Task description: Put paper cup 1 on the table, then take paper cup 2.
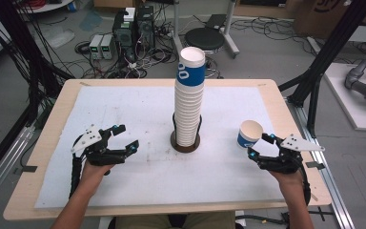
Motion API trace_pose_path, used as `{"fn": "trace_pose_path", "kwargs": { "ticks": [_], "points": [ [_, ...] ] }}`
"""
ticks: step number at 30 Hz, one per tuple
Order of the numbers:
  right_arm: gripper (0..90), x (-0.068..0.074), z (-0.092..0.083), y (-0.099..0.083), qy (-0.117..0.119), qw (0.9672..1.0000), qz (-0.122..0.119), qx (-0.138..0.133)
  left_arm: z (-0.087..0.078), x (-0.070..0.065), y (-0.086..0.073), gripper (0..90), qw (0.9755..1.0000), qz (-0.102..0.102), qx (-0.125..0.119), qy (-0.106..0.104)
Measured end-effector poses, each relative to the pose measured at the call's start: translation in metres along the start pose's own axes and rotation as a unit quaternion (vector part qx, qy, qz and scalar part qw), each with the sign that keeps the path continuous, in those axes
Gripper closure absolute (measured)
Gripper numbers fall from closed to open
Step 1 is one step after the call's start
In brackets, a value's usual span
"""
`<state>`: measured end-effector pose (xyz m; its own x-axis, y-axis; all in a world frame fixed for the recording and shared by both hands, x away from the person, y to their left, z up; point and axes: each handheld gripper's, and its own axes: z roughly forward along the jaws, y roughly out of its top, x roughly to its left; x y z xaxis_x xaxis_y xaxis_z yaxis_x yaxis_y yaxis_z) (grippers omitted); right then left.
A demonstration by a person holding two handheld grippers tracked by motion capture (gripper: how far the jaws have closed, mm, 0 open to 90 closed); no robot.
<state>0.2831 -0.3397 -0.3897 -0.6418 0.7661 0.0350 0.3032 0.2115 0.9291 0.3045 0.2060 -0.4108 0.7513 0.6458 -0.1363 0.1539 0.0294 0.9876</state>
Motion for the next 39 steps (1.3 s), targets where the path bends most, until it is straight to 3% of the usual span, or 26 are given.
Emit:
{"fn": "trace_pose_path", "kwargs": {
  "ticks": [8,29,35,39],
  "points": [
    [19.1,0.009,0.005,0.006,0.012,0.9999,-0.001,-0.002,-0.006,0.004,0.0,16.3,1.0,-0.005,-0.004,0.005],
    [19.1,0.011,0.01,0.008,0.015,0.9998,-0.006,0.008,-0.007,0.004,0.002,16.3,1.0,-0.008,-0.005,-0.001],
    [19.1,0.013,0.011,0.008,0.018,0.9997,-0.01,0.013,-0.003,0.0,0.006,16.3,0.9997,-0.016,-0.011,-0.018],
    [19.1,0.012,0.011,0.008,0.022,0.9995,0.001,0.021,0.002,-0.001,0.011,16.3,0.9993,-0.019,-0.009,-0.029]
  ]
}}
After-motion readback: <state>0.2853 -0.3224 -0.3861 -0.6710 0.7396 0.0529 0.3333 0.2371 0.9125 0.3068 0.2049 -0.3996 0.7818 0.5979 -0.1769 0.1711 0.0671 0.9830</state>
